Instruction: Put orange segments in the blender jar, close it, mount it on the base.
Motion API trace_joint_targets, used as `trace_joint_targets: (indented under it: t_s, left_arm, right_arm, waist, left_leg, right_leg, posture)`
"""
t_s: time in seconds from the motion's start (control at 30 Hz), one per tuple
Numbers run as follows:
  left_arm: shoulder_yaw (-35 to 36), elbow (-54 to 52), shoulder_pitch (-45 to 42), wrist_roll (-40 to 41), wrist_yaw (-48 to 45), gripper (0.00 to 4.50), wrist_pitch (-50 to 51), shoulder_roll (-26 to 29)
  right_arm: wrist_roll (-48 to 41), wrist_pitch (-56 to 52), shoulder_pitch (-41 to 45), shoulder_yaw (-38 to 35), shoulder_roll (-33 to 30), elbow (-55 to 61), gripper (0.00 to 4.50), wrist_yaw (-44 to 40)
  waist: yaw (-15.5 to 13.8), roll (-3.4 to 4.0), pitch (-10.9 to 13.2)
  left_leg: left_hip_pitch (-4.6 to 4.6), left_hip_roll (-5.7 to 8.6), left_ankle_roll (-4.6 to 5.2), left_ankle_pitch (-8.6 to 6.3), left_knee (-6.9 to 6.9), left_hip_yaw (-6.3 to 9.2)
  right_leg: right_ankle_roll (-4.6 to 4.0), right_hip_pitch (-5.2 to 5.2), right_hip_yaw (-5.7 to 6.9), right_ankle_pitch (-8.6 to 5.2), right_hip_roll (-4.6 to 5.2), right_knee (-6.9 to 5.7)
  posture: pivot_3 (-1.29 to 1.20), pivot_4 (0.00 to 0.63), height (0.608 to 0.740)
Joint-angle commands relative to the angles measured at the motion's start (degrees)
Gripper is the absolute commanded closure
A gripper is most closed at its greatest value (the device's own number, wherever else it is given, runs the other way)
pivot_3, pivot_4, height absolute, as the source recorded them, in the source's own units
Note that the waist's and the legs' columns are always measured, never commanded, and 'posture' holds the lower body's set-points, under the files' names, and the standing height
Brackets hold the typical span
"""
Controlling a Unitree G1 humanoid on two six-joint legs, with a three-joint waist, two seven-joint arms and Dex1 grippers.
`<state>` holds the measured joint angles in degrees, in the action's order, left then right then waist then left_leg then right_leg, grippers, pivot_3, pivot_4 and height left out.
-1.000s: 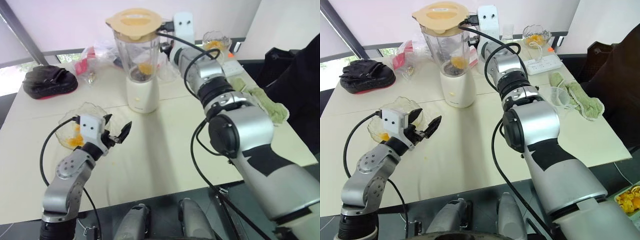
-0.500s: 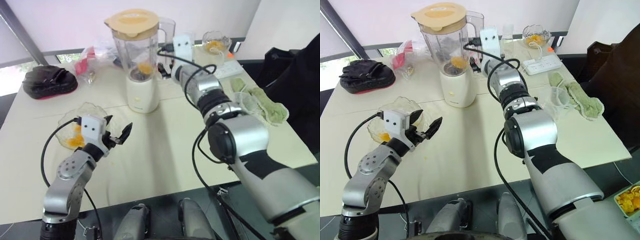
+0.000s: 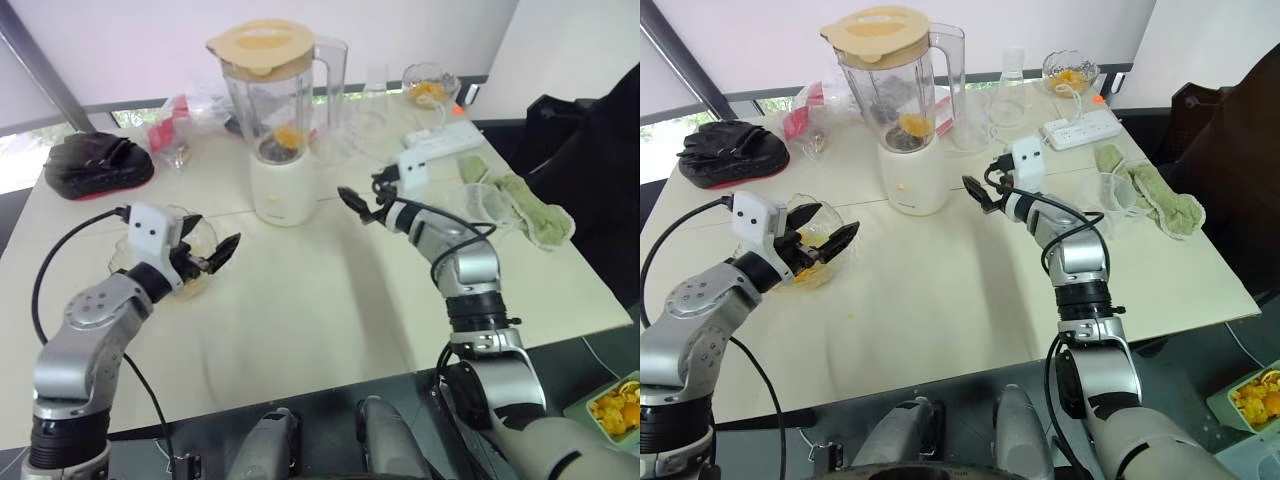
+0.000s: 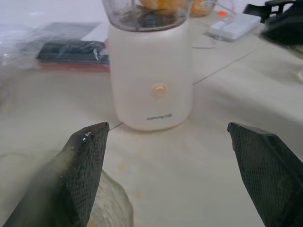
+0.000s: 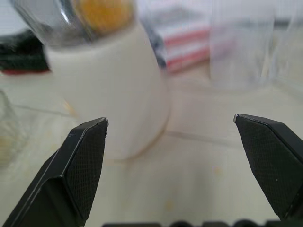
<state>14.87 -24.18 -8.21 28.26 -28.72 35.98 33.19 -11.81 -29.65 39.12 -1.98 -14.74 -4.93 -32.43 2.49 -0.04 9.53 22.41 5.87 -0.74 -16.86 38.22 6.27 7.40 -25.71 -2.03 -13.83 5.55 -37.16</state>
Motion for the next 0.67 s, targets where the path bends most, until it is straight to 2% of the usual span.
trace_joint_targets:
  t_s: [0.03,0.17,0.37,0.67]
  left_arm:
    - [3.0,0.2,-1.1,2.7,-3.0,0.32,0.8,2.8]
    - [5.7,-1.2,0.6,6.1,-6.3,0.32,2.9,6.1]
    - [11.7,-4.2,4.9,12.9,-10.8,0.32,7.0,10.9]
    - [15.4,-6.6,8.4,17.6,-11.5,0.32,9.2,13.3]
  right_arm:
    - [-4.5,-0.7,-5.5,3.4,-7.1,14.3,0.03,-11.0]
    - [-9.1,-2.8,-10.5,3.1,-15.5,22.1,0.03,-18.6]
    - [-14.6,-6.6,-10.7,-2.1,-23.3,23.4,0.03,-21.7]
    - [-18.5,-8.7,-10.1,-2.9,-26.3,24.2,0.03,-22.6]
  waist:
    - [-0.4,-0.01,0.0]
    - [-0.5,-0.03,0.0]
    - [-0.5,-0.04,0.0]
    - [-1.8,-0.06,0.0]
  left_leg:
    - [0.0,0.02,0.0,0.0,0.0,0.0]
    - [-0.03,0.06,0.13,-0.07,0.03,0.0]
    - [-0.08,-0.02,0.27,-0.15,0.02,-0.01]
    - [-0.1,-0.02,0.28,-0.17,0.02,-0.02]
  right_leg:
    - [0.0,0.02,0.01,0.0,0.02,0.04]
    - [0.01,0.18,0.03,0.0,0.07,0.21]
    - [0.0,0.2,0.03,0.0,0.06,0.21]
    - [-0.01,0.26,0.02,0.0,0.13,0.29]
  posture:
    - [0.0,0.15,0.74]
    - [0.0,0.15,0.74]
    - [0.0,0.15,0.74]
    - [0.0,0.15,0.74]
